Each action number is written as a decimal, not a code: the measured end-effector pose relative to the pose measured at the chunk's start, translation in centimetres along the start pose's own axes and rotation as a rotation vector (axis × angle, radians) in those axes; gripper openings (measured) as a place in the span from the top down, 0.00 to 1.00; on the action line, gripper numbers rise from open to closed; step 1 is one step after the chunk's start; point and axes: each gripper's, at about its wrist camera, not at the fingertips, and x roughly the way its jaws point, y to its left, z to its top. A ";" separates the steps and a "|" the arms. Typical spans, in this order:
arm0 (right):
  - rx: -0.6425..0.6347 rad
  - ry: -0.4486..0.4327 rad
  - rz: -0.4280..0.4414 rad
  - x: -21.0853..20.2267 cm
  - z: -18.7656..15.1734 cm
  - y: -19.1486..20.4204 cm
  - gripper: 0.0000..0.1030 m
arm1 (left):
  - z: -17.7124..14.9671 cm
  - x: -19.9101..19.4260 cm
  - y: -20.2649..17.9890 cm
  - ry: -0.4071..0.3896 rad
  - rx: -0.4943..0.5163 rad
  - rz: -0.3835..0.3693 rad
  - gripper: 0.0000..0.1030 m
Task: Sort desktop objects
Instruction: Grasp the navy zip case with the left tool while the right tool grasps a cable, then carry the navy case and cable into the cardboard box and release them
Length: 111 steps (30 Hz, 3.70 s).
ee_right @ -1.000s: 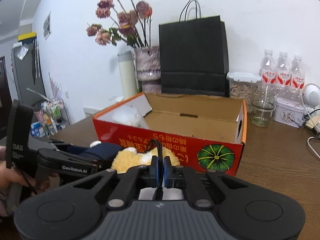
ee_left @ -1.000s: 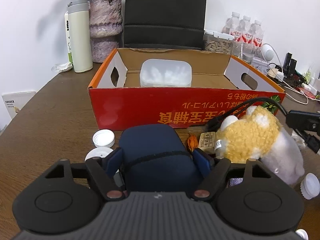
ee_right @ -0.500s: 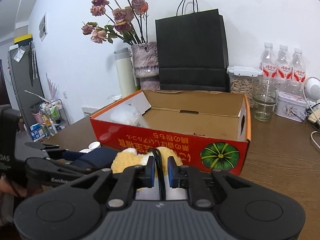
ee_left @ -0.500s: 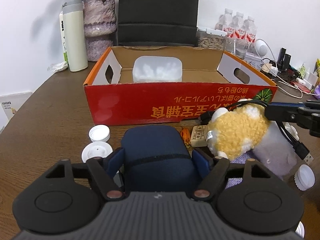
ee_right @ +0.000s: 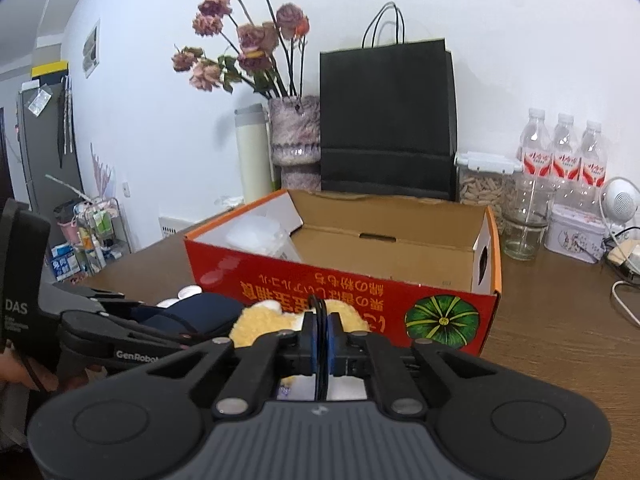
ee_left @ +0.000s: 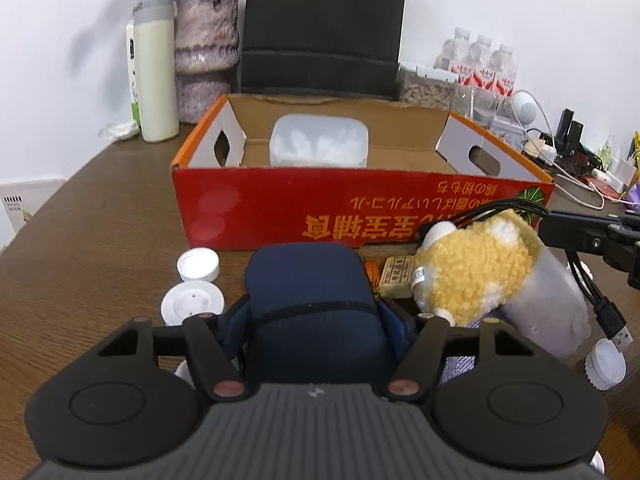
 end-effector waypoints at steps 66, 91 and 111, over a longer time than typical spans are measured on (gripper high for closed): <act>0.043 -0.098 -0.193 15.2 9.4 -6.5 0.96 | 15.0 9.8 4.1 -0.168 -0.087 0.008 0.36; 0.027 -0.044 -0.183 16.1 8.6 -6.2 0.96 | 14.6 11.0 3.9 -0.105 -0.075 0.005 0.35; -0.010 -0.010 -0.195 16.1 8.6 -5.4 0.07 | 14.7 10.0 2.7 -0.125 -0.021 0.046 0.00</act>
